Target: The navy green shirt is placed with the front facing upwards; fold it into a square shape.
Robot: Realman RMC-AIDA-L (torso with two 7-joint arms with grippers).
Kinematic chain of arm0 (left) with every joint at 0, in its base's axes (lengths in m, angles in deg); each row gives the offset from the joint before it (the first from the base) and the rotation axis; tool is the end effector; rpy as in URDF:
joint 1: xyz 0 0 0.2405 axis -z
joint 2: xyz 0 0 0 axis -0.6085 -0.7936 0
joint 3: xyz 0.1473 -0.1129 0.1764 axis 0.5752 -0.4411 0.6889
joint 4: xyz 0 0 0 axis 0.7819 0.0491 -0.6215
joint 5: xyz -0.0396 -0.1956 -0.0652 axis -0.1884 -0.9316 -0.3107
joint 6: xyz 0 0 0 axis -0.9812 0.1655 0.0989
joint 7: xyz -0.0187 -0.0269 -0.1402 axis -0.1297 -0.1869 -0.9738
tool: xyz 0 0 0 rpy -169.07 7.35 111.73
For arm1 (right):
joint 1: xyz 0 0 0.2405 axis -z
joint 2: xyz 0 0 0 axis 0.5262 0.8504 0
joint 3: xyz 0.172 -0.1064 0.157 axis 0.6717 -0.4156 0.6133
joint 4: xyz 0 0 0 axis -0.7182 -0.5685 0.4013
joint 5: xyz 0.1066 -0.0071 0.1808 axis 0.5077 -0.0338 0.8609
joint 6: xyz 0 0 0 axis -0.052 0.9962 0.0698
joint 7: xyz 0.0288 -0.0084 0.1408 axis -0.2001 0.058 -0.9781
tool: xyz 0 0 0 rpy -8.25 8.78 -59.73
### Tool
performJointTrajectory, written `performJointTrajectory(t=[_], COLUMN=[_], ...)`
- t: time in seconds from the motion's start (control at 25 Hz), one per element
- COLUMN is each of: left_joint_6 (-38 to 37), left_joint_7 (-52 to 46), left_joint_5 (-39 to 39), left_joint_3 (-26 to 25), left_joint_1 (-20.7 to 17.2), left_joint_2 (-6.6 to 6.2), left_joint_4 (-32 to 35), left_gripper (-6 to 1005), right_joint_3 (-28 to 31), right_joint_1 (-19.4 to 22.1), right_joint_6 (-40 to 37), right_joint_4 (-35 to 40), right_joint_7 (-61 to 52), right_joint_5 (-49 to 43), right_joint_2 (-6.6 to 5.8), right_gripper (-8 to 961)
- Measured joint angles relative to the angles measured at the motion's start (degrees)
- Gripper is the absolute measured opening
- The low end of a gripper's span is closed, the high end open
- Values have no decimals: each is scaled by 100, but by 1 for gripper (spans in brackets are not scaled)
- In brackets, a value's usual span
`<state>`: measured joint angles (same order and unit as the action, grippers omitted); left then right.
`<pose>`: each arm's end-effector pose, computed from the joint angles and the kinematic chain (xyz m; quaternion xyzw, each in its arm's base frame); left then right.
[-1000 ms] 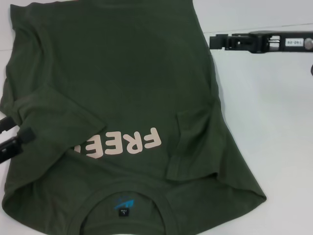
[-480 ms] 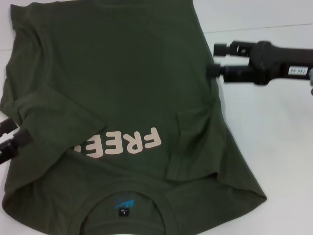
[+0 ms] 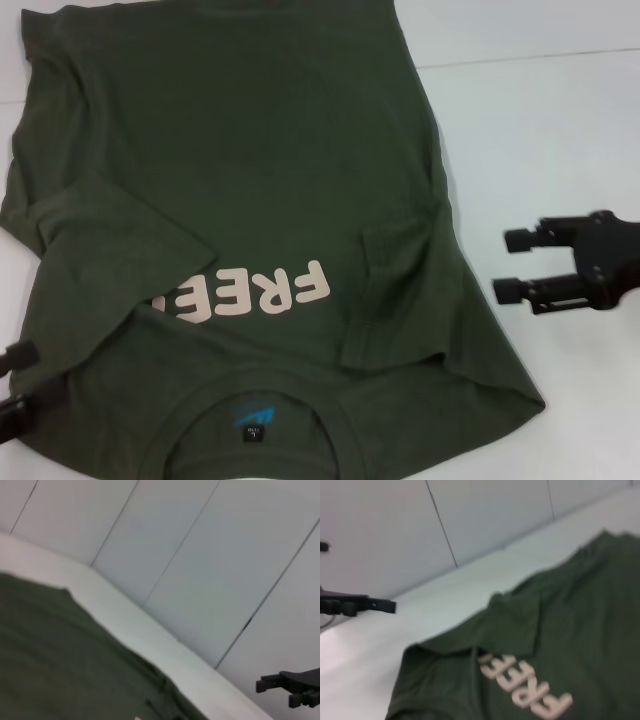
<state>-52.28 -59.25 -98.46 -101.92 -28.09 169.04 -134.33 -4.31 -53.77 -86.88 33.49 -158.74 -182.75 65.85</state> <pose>-0.3310 0.1955 0.0544 -0.8395 -0.3850 -0.3495 0.1577 0.2817 0.2873 0.0749 -0.9395 0.2745 0.1682 0.1170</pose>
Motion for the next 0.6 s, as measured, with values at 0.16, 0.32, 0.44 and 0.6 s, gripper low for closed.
performJointTrajectory(t=[0.16, 0.32, 0.44, 0.6], left_joint_6=[-53, -92, -93, -91], left_joint_7=[-613, -1150, -1287, -1537], left_joint_5=[349, 676, 708, 808], left_joint_3=[-58, -128, -188, -178], left_joint_1=[-32, -8, 6, 44], left_joint_2=[-112, -177, -179, -194], left_joint_4=[-53, -179, -194, -297], left_gripper=[883, 883, 883, 882], right_joint_3=[146, 292, 550, 617], right_joint_1=[107, 190, 151, 32], right_joint_6=[-315, -399, -469, -532], right_joint_4=[-17, -48, -249, -539], right_joint_7=[-104, -81, -234, -358], right_joint_5=[-218, -206, -85, -82], right_joint_2=[-61, -43, -69, -175], right_gripper=[856, 856, 856, 856])
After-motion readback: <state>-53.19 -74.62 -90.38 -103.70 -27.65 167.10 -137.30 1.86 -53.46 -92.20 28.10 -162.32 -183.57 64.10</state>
